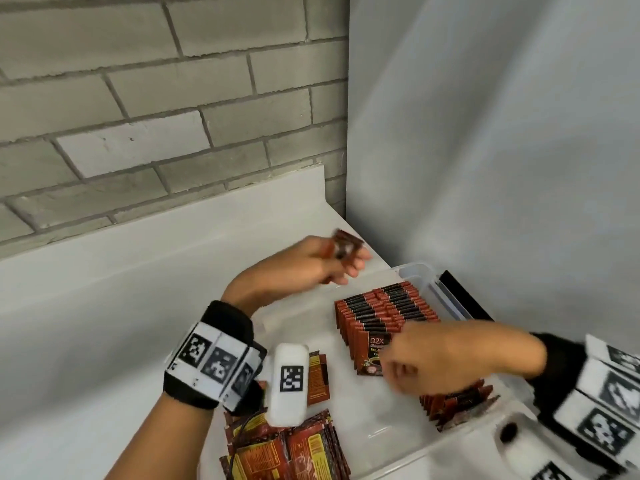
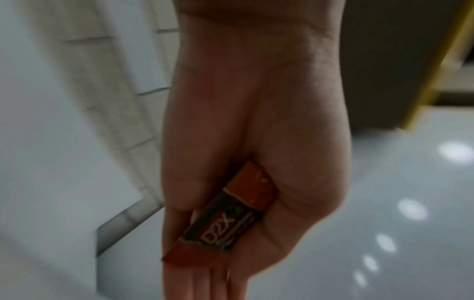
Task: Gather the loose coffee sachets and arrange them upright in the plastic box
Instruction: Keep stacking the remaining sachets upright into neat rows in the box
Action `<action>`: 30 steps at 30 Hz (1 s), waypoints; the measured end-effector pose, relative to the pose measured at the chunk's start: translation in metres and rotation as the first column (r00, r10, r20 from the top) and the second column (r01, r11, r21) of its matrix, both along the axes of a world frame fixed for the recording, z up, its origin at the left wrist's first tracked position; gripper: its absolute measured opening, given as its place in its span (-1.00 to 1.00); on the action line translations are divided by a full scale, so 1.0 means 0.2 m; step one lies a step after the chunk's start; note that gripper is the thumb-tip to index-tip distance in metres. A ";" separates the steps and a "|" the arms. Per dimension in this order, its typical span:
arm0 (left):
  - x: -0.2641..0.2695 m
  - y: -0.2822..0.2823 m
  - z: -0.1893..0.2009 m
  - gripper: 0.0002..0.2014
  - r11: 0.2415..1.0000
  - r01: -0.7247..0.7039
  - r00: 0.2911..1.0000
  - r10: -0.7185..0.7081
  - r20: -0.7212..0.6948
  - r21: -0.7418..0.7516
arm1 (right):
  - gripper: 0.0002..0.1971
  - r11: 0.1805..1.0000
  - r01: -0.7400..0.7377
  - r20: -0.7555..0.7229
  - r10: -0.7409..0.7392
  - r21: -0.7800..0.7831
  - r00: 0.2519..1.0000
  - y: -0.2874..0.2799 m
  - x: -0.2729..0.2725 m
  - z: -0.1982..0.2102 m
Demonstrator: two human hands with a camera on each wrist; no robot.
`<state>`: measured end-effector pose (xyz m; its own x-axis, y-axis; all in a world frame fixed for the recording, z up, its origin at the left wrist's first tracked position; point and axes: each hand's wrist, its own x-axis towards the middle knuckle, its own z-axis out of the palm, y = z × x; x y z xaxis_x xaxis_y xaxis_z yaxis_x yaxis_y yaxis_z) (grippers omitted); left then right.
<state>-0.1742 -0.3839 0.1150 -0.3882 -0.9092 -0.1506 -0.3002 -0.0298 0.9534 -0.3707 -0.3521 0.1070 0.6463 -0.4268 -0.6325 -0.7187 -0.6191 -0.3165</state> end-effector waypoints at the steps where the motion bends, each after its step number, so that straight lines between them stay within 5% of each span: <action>1: -0.03 0.02 0.03 -0.65 0.992 0.122 0.968 -0.108 0.227 -0.044 | -0.70 1.000 -0.024 -0.046 0.024 -0.004 0.999 0.03 -0.01 -0.03; 3: -0.10 0.05 0.04 -0.58 0.939 0.343 0.773 -0.261 0.578 -0.035 | -0.67 0.999 -0.006 -0.084 0.003 -0.043 0.997 0.07 -0.01 -0.10; 9: -0.22 0.16 -0.06 -0.31 0.812 0.561 0.402 -0.434 0.806 0.158 | -0.56 0.988 0.128 -0.044 -0.132 -0.090 0.990 0.12 0.03 -0.22; 13: -0.19 0.20 -0.11 -0.25 0.812 0.543 0.334 -0.443 0.832 0.214 | -0.56 0.981 0.149 -0.008 -0.151 -0.122 0.988 0.11 0.06 -0.24; 19: -0.15 0.21 -0.10 -0.23 0.841 0.514 0.416 -0.419 0.807 0.172 | -0.57 0.962 0.178 0.039 -0.174 -0.205 0.984 0.11 0.09 -0.27; 22: -0.09 0.22 -0.04 -0.22 0.913 0.380 0.611 -0.370 0.700 0.150 | -0.56 0.955 0.230 0.100 -0.214 -0.189 0.972 0.12 0.08 -0.27; 25: -0.01 0.25 -0.06 -0.54 0.984 0.037 0.866 -0.117 0.486 0.173 | -0.57 0.951 0.238 0.105 -0.220 -0.197 0.970 0.13 0.07 -0.26; 27: 0.01 0.27 -0.11 -0.82 0.922 -0.159 0.954 0.052 0.294 0.354 | -0.58 0.948 0.242 0.093 -0.228 -0.207 0.969 0.13 0.08 -0.26; 30: -0.04 0.29 -0.18 -0.84 0.768 -0.279 0.952 0.298 0.064 0.577 | -0.59 0.943 0.226 0.052 -0.220 -0.244 0.974 0.12 0.09 -0.27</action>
<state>-0.1829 -0.3260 0.0784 -0.1349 -0.7286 -0.6715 -0.1606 -0.6527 0.7404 -0.3525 -0.3281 0.0535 0.5303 -0.7024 -0.4747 -0.8414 -0.5047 -0.1931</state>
